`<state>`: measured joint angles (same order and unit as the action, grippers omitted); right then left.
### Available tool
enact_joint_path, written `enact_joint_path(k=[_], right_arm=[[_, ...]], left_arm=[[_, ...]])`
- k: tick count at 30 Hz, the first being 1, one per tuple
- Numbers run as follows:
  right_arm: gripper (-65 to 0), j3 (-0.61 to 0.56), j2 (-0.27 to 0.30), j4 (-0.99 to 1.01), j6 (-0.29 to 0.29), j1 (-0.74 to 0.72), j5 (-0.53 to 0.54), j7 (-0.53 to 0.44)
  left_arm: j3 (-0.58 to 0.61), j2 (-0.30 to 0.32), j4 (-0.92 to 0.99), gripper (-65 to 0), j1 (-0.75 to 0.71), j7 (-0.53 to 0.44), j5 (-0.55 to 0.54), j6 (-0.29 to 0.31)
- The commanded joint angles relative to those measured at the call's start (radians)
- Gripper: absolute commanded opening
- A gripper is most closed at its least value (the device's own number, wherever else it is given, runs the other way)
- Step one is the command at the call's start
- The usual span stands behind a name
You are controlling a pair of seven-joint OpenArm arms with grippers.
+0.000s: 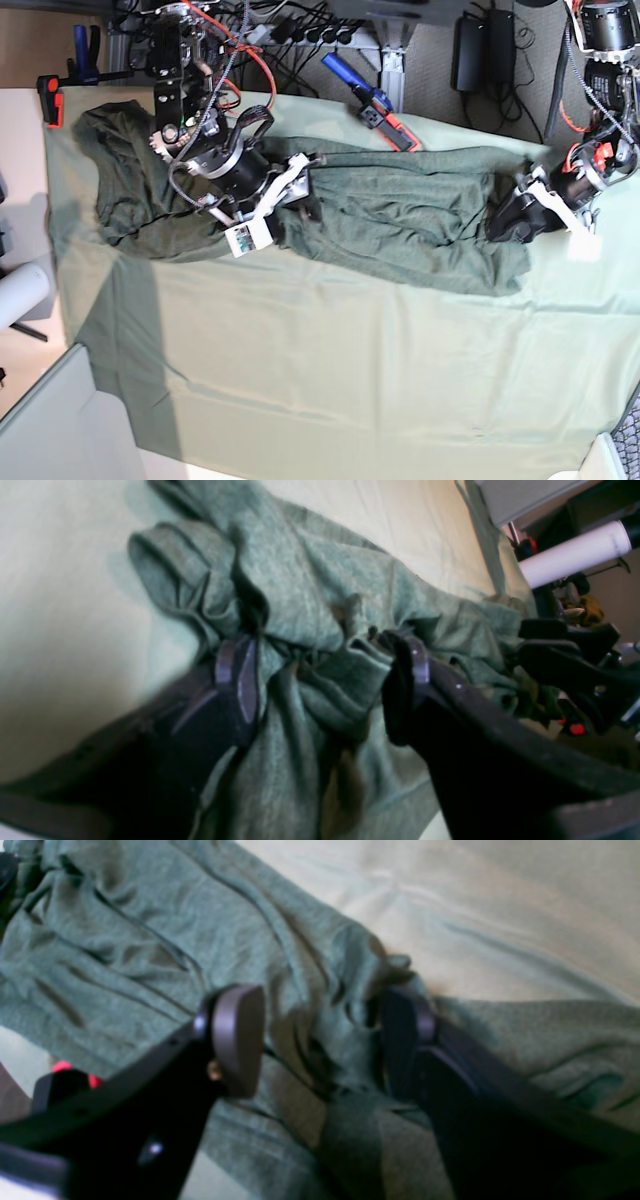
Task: Fold the T-shirt properly
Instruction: 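Lift the hem end with the left gripper and fold it toward the right gripper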
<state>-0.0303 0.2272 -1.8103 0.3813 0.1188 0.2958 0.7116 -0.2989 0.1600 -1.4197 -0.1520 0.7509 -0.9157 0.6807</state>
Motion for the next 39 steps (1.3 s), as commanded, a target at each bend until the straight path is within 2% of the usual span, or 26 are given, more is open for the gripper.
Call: enact_joint_path(k=[1,6,9,11,18,24,29,32,39], right_arm=[[-28.1,0.004,0.005,-0.019,0.008,-0.01,0.011,-0.016],[-28.1,0.004,0.005,-0.019,0.008,-0.01,0.011,-0.007],[-28.1,0.004,0.005,-0.019,0.008,-0.01,0.011,-0.008],[-28.1,0.004,0.005,-0.019,0.008,-0.011,0.011,-0.008],[-28.1,0.004,0.005,-0.019,0.008,-0.01,0.011,-0.008],[-28.1,0.004,0.005,-0.019,0.008,-0.01,0.011,-0.008],[-28.1,0.004,0.005,-0.019,0.008,-0.011,0.011,-0.008],[-28.1,0.005,0.005,-0.026,0.008,-0.01,0.011,-0.008],[-28.1,0.023,0.005,-0.098,0.008,-0.013,0.016,-0.009]], left_arm=[[0.0,0.001,-0.014,-26.8,0.027,-0.018,-0.014,-0.005],[0.024,0.001,0.01,-28.2,0.084,-0.017,0.048,-0.076],[0.069,0.001,0.026,-38.8,0.085,-0.019,0.084,-0.076],[0.1,0.001,0.027,-42.8,0.082,-0.019,0.113,-0.076],[0.124,0.004,0.027,-44.3,0.079,-0.014,0.146,-0.076],[0.124,0.003,0.027,-65.0,0.079,-0.055,0.243,-0.076],[0.114,0.005,0.026,-65.0,0.09,-0.071,0.248,-0.063],[0.069,0.016,0.025,-65.0,0.108,-0.075,0.249,-0.063],[-0.03,0.102,0.025,-65.0,0.122,-0.109,0.263,-0.048]])
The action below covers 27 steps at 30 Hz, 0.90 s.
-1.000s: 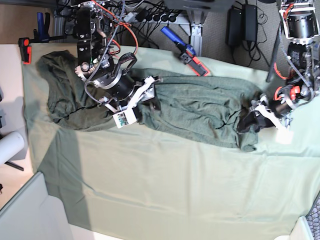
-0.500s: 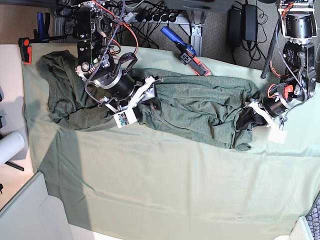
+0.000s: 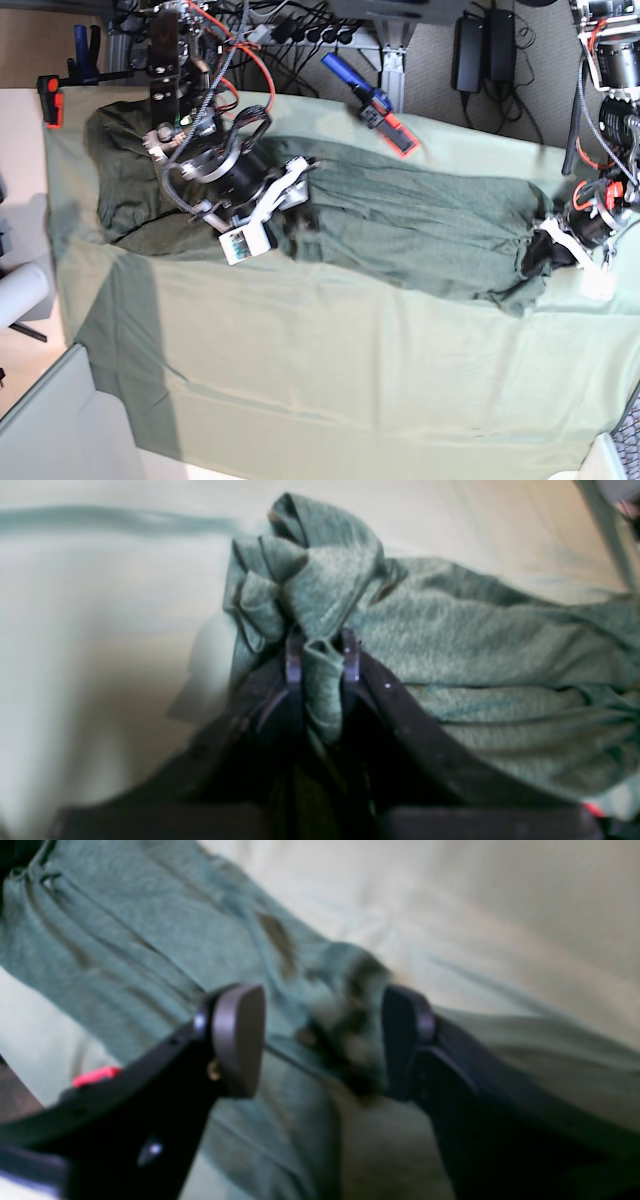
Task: Fold the T-shirt properly
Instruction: 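Lift the hem end with the left gripper and fold it toward the right gripper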
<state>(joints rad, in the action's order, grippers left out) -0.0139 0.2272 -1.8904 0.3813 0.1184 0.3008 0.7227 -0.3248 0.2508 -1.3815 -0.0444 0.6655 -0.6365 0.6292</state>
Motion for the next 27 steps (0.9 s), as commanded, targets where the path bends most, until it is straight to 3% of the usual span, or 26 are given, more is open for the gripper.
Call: enact_joint_path(k=[1,8,16,22,27], right_arm=[[-28.1,0.011,0.005,-0.027,0.008,-0.016,0.019,-0.02],[-28.1,0.035,-0.026,-0.053,0.008,-0.016,0.025,-0.019],[-28.1,0.13,-0.048,-0.073,0.008,-0.016,0.035,-0.018],[-28.1,0.221,-0.047,-0.073,0.008,-0.016,0.059,-0.019],[-28.1,0.252,-0.047,-0.073,0.008,-0.016,0.059,-0.019]], left_arm=[[-0.011,0.024,-0.013,-65.0,0.014,-0.037,-0.008,0.004],[-0.017,0.101,-0.013,-65.0,0.04,-0.072,0.031,0.003],[-0.017,0.125,-0.1,-65.0,0.068,-0.03,0.075,0.011],[0.006,0.062,-0.404,-65.0,-0.023,0.01,0.074,0.011],[0.178,-0.015,-0.583,-65.0,-0.072,0.016,0.186,0.011]])
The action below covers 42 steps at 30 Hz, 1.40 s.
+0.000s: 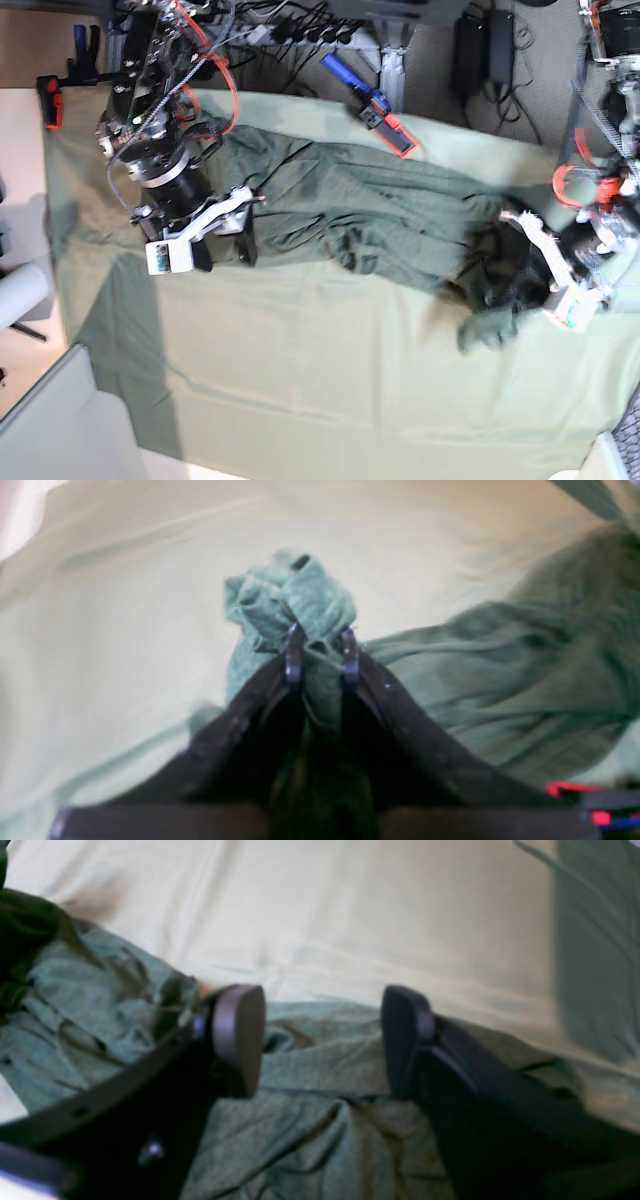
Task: Fold the T-shirt properly
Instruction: 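Lift the hem end with the left gripper and fold it toward the right gripper, then press the folded hem end down onto the shirt with the left gripper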
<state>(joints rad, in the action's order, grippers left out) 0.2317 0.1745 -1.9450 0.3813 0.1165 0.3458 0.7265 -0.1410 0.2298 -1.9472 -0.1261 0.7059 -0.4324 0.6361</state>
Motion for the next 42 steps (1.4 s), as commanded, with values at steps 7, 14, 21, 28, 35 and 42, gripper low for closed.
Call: enact_joint_path(k=[7,14,21,28,35,42], right_arm=[[-28.1,0.006,0.045,-0.019,0.008,-0.014,0.014,-0.023],[-28.1,0.022,0.09,-0.018,0.008,-0.013,0.047,0.0],[-28.1,0.109,0.144,-0.017,0.008,-0.001,0.13,0.032],[-27.3,0.32,0.166,0.035,0.008,0.023,0.161,0.063],[-21.4,0.388,0.232,0.271,0.012,0.031,0.187,0.063],[-21.4,0.383,0.238,0.37,0.035,0.031,0.266,0.079]], left_arm=[[0.291,-0.132,-0.023,-65.0,0.012,-0.068,0.287,-0.092],[0.431,-0.141,0.003,-65.0,0.013,-0.097,0.356,-0.117],[0.433,-0.141,0.128,-30.2,0.012,-0.105,0.295,-0.116],[0.498,-0.153,0.141,-23.4,0.012,-0.104,0.147,-0.07],[0.562,-0.219,0.141,-23.4,0.012,-0.112,0.06,-0.059],[0.562,-0.3,0.141,-23.4,0.027,-0.111,0.039,-0.043]])
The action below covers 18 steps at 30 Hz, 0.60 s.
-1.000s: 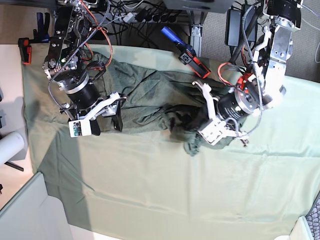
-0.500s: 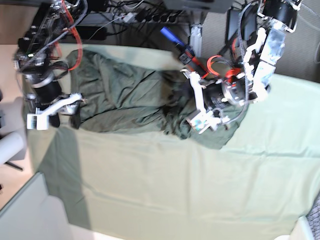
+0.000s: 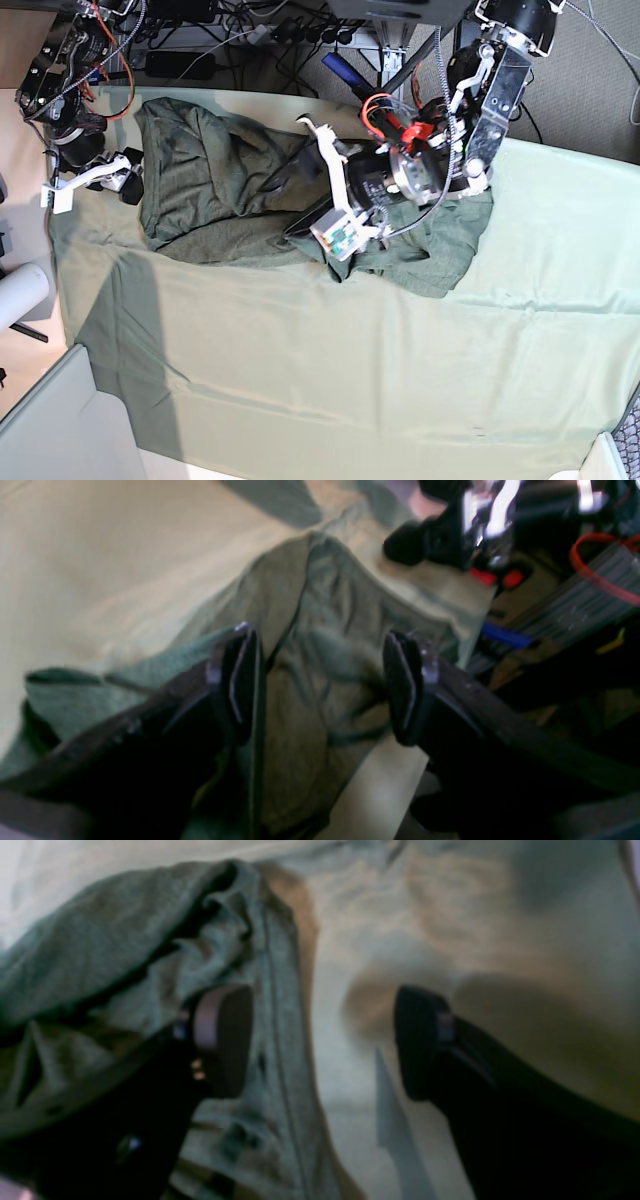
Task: Fold the T-shirt properly
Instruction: 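Press the folded hem end down onto the shirt with the left gripper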
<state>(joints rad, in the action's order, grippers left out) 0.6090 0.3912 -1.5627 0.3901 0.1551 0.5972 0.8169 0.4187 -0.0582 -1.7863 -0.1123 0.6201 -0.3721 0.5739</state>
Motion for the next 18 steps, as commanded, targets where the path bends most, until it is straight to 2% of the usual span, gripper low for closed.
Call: enact_joint_path(k=[1,7,16,17,18], right_arm=[[-21.4,0.003,0.021,-0.005,0.026,-0.008,0.013,-0.011],[-21.4,-0.004,0.021,0.038,0.026,-0.008,0.017,-0.012],[-21.4,-0.004,0.021,0.039,0.026,-0.008,0.05,-0.012],[-21.4,-0.004,0.021,0.039,0.026,-0.008,0.05,-0.012],[-21.4,-0.004,0.021,0.039,0.026,-0.008,0.05,-0.013]], left_arm=[[0.002,-0.014,-0.02,-23.4,0.015,-0.026,-0.029,0.018],[0.002,-0.011,-0.019,-23.4,0.015,0.002,-0.026,0.021],[0.002,-0.011,-0.018,-23.4,0.015,-0.014,-0.144,0.022],[0.002,-0.013,-0.018,-23.4,0.016,-0.014,-0.159,0.031],[0.006,-0.016,-0.018,-23.4,0.015,-0.011,-0.168,0.066]])
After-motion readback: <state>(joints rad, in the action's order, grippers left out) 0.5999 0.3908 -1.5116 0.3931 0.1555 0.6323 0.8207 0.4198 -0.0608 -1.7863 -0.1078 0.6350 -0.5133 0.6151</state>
